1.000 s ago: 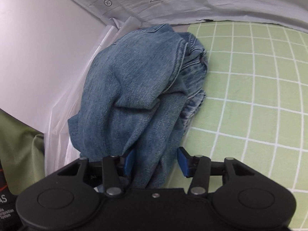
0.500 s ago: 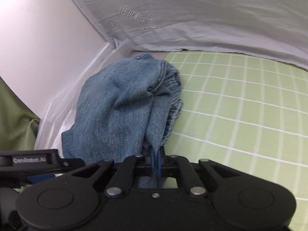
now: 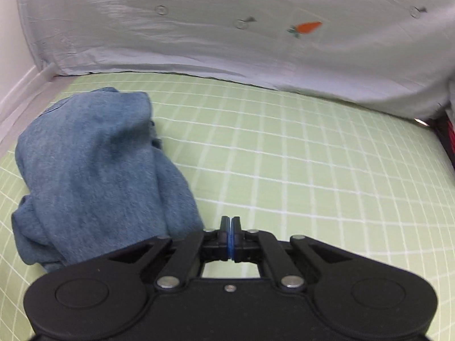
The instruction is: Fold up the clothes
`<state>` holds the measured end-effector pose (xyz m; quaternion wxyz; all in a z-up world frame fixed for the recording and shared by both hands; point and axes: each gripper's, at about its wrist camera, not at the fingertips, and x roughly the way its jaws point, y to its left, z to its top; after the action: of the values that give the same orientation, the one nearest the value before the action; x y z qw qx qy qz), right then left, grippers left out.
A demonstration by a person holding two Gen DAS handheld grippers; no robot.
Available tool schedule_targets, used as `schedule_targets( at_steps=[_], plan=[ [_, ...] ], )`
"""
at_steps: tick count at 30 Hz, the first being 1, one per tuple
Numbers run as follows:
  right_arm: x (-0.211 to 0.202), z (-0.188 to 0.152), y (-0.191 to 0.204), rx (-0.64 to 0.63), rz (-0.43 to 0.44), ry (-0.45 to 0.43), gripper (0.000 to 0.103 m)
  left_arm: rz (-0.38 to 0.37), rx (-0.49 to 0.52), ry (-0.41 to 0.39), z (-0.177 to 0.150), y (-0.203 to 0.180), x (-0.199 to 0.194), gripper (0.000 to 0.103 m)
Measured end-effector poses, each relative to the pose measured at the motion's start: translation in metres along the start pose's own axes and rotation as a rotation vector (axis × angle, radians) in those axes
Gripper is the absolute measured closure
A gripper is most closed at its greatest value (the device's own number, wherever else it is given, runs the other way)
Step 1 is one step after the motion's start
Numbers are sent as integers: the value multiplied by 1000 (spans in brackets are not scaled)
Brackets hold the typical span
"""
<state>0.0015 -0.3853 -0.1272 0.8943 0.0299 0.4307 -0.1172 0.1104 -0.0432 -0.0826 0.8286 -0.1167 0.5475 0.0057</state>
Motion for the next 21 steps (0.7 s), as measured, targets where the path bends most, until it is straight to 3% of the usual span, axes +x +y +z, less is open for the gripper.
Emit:
schedule_targets(
  at_steps=[5, 7, 12, 21],
  plan=[
    [-5, 0, -46, 138, 40, 15, 102, -3, -1, -17, -7, -25, -3, 10],
    [1, 8, -49, 168, 86, 18, 93, 6, -10, -23, -4, -30, -2, 10],
    [15, 23, -36, 227, 184, 36, 69, 38, -6, -44, 15, -40, 3, 10],
    [54, 44, -5, 308, 311, 111, 54, 58, 38, 13, 70, -30, 47, 9]
  ],
)
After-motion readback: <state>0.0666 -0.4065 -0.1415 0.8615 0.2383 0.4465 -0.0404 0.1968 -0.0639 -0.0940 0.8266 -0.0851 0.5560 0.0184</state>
